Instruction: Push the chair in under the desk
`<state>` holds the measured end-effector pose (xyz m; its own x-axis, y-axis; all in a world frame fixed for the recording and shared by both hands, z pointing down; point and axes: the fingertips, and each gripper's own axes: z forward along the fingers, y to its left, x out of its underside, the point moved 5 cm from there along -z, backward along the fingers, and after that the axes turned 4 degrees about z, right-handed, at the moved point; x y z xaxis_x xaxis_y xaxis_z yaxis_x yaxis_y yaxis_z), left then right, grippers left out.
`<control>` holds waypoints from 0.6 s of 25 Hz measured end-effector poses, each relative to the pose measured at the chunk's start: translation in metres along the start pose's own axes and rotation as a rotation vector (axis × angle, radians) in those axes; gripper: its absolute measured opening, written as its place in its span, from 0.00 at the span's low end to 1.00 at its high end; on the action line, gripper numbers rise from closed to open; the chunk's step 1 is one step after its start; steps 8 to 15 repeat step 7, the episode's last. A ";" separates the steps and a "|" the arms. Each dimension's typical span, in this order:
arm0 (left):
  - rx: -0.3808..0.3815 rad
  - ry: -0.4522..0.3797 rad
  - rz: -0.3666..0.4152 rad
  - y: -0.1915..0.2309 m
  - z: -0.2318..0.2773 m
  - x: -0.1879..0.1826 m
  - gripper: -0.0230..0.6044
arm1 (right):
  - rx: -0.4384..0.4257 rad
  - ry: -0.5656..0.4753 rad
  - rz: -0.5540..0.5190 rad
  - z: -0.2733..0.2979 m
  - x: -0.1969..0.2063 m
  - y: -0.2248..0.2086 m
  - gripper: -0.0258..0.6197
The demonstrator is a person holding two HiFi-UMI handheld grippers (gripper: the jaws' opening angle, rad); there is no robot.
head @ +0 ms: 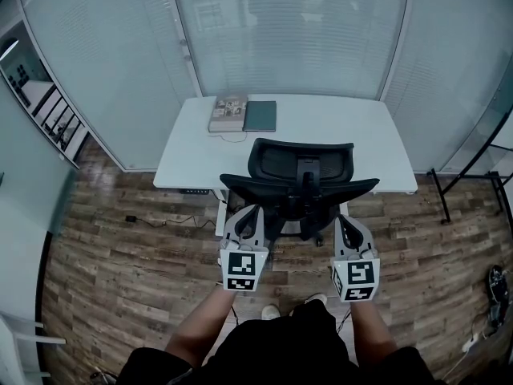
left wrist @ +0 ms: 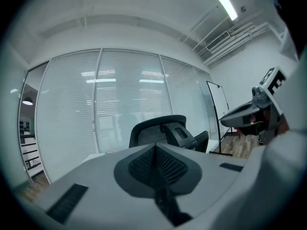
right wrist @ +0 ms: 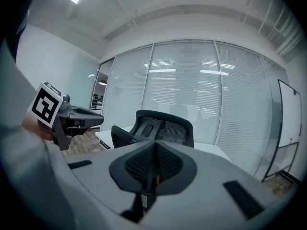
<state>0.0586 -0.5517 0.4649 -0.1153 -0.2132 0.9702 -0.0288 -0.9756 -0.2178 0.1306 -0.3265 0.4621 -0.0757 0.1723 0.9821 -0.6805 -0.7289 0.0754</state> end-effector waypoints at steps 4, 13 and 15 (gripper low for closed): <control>0.008 0.008 0.004 -0.002 0.002 0.003 0.06 | -0.012 0.000 0.000 0.002 0.001 0.002 0.04; 0.007 0.010 0.007 -0.003 0.002 0.003 0.06 | -0.022 0.000 -0.004 0.002 0.001 0.004 0.04; 0.007 0.010 0.007 -0.003 0.002 0.003 0.06 | -0.022 0.000 -0.004 0.002 0.001 0.004 0.04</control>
